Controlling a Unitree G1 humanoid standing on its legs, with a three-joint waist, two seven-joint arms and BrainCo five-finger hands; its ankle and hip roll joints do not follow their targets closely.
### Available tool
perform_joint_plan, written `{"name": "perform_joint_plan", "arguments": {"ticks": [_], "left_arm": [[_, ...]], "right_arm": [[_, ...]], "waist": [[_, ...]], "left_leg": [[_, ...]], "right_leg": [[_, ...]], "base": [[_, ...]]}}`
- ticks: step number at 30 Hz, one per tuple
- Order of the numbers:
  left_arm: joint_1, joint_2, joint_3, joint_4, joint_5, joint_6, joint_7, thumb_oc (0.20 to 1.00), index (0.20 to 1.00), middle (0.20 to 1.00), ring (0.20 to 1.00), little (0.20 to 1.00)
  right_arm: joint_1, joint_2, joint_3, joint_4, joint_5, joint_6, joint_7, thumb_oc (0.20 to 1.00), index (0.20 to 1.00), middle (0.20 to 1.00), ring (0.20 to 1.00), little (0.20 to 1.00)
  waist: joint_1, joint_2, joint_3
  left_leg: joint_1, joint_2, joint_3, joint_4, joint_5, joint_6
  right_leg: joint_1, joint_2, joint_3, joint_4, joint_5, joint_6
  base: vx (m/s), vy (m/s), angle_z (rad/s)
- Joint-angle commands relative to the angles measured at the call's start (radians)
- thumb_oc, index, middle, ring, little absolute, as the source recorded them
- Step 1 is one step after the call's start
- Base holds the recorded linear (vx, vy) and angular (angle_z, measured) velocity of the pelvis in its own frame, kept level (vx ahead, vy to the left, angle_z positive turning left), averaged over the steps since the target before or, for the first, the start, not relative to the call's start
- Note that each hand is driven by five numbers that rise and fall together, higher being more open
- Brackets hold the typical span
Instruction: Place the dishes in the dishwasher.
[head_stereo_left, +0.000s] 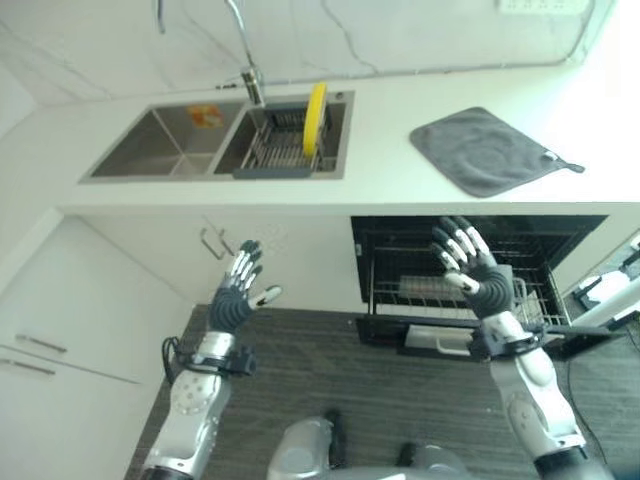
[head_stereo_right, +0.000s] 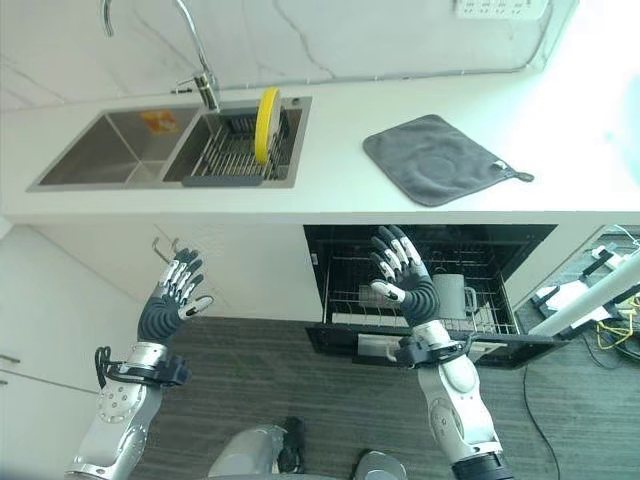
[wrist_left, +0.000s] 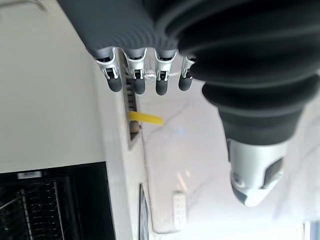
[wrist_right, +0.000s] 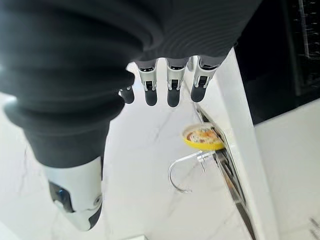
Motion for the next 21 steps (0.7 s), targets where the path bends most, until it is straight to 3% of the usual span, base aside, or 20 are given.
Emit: {"name": "perform_joint_plan", "arguments": {"ticks": [1, 3, 6, 9, 11, 14, 17, 18, 19, 21], "left_arm": [[-0.020, 0.012, 0.020, -0.059, 0.016, -0.037, -0.022, 1.000, 1.000, 1.000, 1.000, 1.000], [-0.021, 0.019, 0.016, -0.049, 0.007, -0.045, -0.030, 1.000, 1.000, 1.000, 1.000, 1.000], [-0.023, 0.025, 0.010, -0.047, 0.014, -0.054, -0.047, 1.000, 1.000, 1.000, 1.000, 1.000], [-0.038, 0.042, -0.008, -0.039, 0.032, -0.056, -0.069, 1.000, 1.000, 1.000, 1.000, 1.000], [-0.082, 0.060, -0.042, -0.026, 0.071, -0.059, -0.085, 1.000, 1.000, 1.000, 1.000, 1.000], [-0.117, 0.077, -0.054, -0.032, 0.107, -0.042, -0.080, 1.000, 1.000, 1.000, 1.000, 1.000], [-0.115, 0.086, -0.048, -0.033, 0.110, -0.038, -0.074, 1.000, 1.000, 1.000, 1.000, 1.000], [-0.104, 0.092, -0.030, -0.036, 0.128, -0.044, -0.060, 1.000, 1.000, 1.000, 1.000, 1.000], [-0.096, 0.097, -0.020, -0.038, 0.145, -0.054, -0.049, 1.000, 1.000, 1.000, 1.000, 1.000], [-0.093, 0.104, -0.008, -0.050, 0.140, -0.059, -0.035, 1.000, 1.000, 1.000, 1.000, 1.000]], "right_arm": [[-0.009, -0.010, -0.024, -0.071, -0.027, -0.071, -0.015, 1.000, 1.000, 1.000, 1.000, 1.000], [0.006, -0.021, -0.032, -0.067, -0.025, -0.081, -0.013, 1.000, 1.000, 1.000, 1.000, 1.000], [0.015, -0.035, -0.038, -0.069, -0.021, -0.087, -0.028, 1.000, 1.000, 1.000, 1.000, 1.000], [0.013, -0.036, -0.040, -0.067, -0.032, -0.107, -0.084, 1.000, 1.000, 1.000, 1.000, 1.000], [0.004, -0.018, -0.061, -0.052, 0.018, -0.131, -0.107, 1.000, 1.000, 1.000, 1.000, 1.000], [0.019, 0.007, -0.081, -0.069, -0.027, -0.130, -0.072, 1.000, 1.000, 1.000, 1.000, 1.000], [0.017, 0.017, -0.081, -0.077, -0.014, -0.124, -0.057, 1.000, 1.000, 1.000, 1.000, 1.000], [0.012, 0.030, -0.079, -0.082, -0.008, -0.111, -0.026, 1.000, 1.000, 1.000, 1.000, 1.000], [0.003, 0.034, -0.074, -0.085, -0.007, -0.094, -0.015, 1.000, 1.000, 1.000, 1.000, 1.000], [-0.006, 0.033, -0.058, -0.085, -0.007, -0.086, -0.014, 1.000, 1.000, 1.000, 1.000, 1.000]], "waist": [[-0.011, -0.003, 0.000], [-0.022, 0.002, 0.001], [-0.022, 0.010, 0.002], [-0.023, 0.022, -0.002], [-0.025, 0.010, -0.008], [-0.031, 0.004, -0.013], [-0.020, 0.003, -0.017], [-0.003, 0.000, -0.019], [0.009, -0.001, -0.021], [0.015, -0.007, -0.017]], "left_leg": [[0.079, 0.093, 0.036, -0.071, 0.108, -0.062], [0.092, 0.126, 0.014, -0.102, 0.124, -0.076], [0.098, 0.130, -0.049, -0.115, 0.115, -0.079], [0.099, 0.094, -0.083, -0.090, 0.070, -0.068], [0.081, 0.032, -0.091, -0.028, 0.018, -0.038], [0.112, -0.043, -0.070, -0.040, -0.021, 0.017], [0.123, -0.058, -0.042, -0.042, -0.040, 0.035], [0.137, -0.061, 0.005, -0.049, -0.054, 0.047], [0.150, -0.060, 0.039, -0.063, -0.058, 0.052], [0.157, -0.066, 0.067, -0.065, -0.070, 0.057]], "right_leg": [[0.082, 0.007, -0.008, -0.099, 0.044, 0.074], [0.079, -0.008, 0.011, -0.069, 0.026, 0.083], [0.070, -0.035, 0.055, -0.012, -0.002, 0.098], [0.053, -0.075, 0.080, 0.048, -0.026, 0.115], [0.061, -0.123, 0.089, 0.035, 0.004, 0.146], [0.018, -0.189, 0.083, 0.055, 0.094, 0.171], [0.004, -0.199, 0.056, 0.053, 0.125, 0.171], [-0.005, -0.211, -0.005, 0.046, 0.151, 0.173], [-0.009, -0.207, -0.040, 0.044, 0.149, 0.174], [-0.013, -0.151, -0.076, 0.009, 0.125, 0.169]], "base": [[0.22, 0.353, -0.14], [0.24, 0.378, -0.13], [0.26, 0.419, -0.37], [0.27, 0.496, -0.50], [0.23, 0.467, -0.26], [0.17, 0.453, -0.06], [0.03, 0.163, -0.39], [-0.03, 0.159, -0.52], [-0.05, 0.183, -0.52], [-0.05, 0.066, -1.20]]}}
